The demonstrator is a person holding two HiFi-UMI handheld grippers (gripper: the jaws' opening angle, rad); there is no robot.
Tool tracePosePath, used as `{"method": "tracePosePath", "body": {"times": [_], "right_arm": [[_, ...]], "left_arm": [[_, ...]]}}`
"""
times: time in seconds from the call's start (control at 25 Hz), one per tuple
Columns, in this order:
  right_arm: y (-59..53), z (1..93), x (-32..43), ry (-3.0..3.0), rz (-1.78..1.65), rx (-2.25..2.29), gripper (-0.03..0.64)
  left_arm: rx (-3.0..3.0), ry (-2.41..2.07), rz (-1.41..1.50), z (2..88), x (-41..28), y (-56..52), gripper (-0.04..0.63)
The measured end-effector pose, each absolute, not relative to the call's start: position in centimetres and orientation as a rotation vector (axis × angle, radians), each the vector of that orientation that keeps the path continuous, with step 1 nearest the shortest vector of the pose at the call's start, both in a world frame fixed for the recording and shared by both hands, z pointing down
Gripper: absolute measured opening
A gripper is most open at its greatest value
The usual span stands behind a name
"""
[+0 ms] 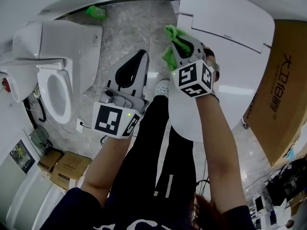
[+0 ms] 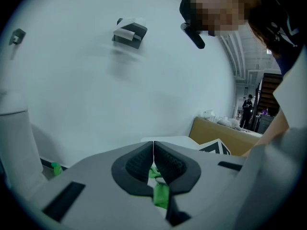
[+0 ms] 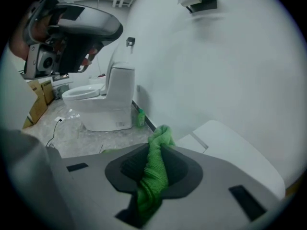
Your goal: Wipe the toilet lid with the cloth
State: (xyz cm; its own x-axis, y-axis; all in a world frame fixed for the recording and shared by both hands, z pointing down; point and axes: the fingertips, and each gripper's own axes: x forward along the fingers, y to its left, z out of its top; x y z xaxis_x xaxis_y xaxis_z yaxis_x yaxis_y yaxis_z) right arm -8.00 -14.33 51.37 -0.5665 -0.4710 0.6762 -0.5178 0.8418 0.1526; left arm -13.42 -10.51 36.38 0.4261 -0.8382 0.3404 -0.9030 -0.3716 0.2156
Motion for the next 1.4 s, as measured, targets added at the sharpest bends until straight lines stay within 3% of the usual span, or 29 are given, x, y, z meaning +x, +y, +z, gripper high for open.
{"method": "tracePosePath", "body": {"times": [0.52, 1.4], "right_arm": [[-12.0, 51.6, -2.6, -2.259, 0.100, 0.688, 0.083], [-11.4, 52.6, 24.7, -1.954, 0.295, 1.207, 0.083]], "left_arm": [[2.335, -1.485, 0.263, 36.1, -11.7, -10.2, 0.021], [2.335, -1.468, 0.269, 36.6, -8.8, -9.8, 0.021]]}}
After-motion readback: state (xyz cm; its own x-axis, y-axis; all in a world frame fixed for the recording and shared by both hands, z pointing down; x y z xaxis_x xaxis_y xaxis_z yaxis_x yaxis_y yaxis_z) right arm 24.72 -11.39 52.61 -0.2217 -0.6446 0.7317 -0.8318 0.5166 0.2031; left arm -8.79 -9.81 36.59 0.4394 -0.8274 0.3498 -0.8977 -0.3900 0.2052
